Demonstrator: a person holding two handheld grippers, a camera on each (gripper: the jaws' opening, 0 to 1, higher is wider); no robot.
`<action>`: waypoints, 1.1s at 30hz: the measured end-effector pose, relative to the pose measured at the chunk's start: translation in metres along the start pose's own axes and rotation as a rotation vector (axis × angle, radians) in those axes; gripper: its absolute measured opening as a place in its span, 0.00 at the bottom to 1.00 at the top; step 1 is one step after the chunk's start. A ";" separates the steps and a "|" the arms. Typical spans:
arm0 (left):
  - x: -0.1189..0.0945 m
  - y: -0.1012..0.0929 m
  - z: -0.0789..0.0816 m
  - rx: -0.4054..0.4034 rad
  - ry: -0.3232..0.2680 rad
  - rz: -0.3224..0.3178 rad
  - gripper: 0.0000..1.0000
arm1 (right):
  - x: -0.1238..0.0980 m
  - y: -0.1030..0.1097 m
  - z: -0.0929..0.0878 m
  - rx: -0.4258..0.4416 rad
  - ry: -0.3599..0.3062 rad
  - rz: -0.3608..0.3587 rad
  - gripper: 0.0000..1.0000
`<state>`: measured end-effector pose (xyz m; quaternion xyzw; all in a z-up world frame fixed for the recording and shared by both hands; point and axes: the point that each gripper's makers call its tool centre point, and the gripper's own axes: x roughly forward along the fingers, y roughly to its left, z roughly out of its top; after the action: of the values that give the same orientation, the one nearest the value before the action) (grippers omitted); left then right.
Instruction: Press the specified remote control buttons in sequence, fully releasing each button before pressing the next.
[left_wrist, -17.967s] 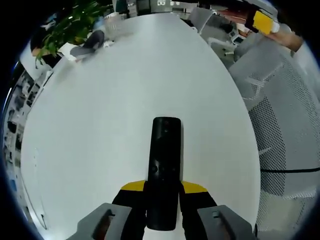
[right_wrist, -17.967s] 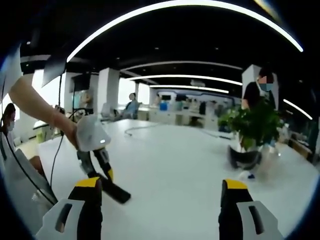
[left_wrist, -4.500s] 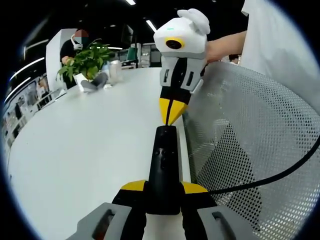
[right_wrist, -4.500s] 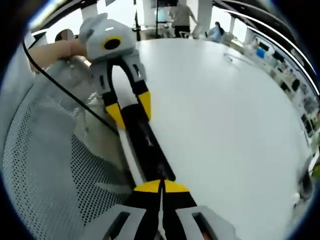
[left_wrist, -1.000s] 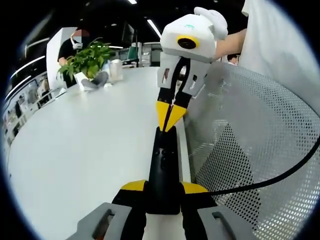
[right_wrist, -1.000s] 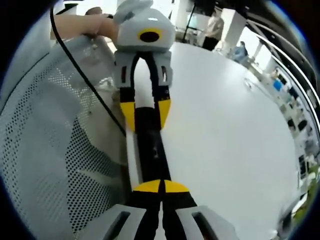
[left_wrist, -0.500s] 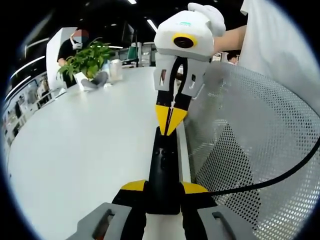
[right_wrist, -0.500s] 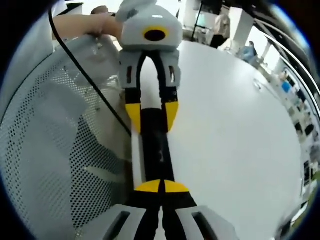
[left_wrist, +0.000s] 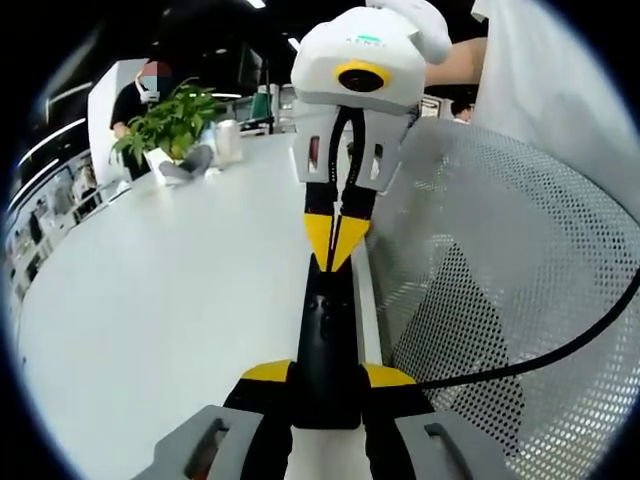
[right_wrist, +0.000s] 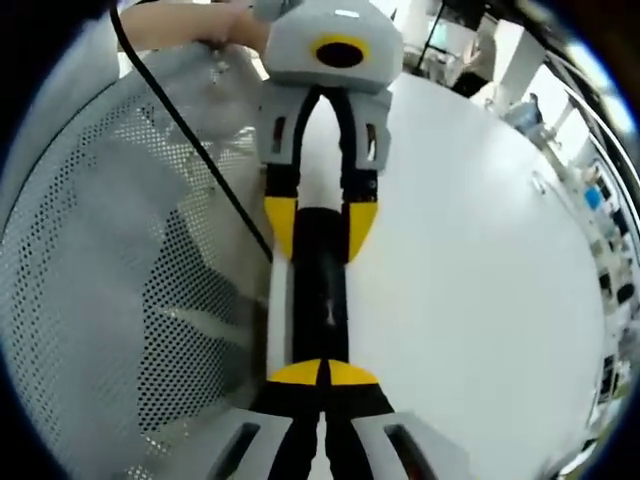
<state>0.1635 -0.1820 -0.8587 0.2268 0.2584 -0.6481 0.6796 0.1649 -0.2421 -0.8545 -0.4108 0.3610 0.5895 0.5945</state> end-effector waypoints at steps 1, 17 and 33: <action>0.000 0.000 0.000 -0.002 -0.001 0.000 0.25 | -0.001 0.000 0.000 0.021 -0.024 -0.002 0.00; 0.001 -0.001 0.001 -0.010 -0.003 -0.002 0.25 | -0.001 -0.006 0.006 0.026 -0.134 -0.083 0.07; 0.001 0.000 0.001 -0.005 -0.001 -0.005 0.25 | -0.001 0.002 0.004 0.030 -0.114 0.016 0.05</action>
<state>0.1634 -0.1834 -0.8591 0.2243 0.2601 -0.6493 0.6786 0.1630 -0.2384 -0.8521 -0.3648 0.3386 0.6114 0.6152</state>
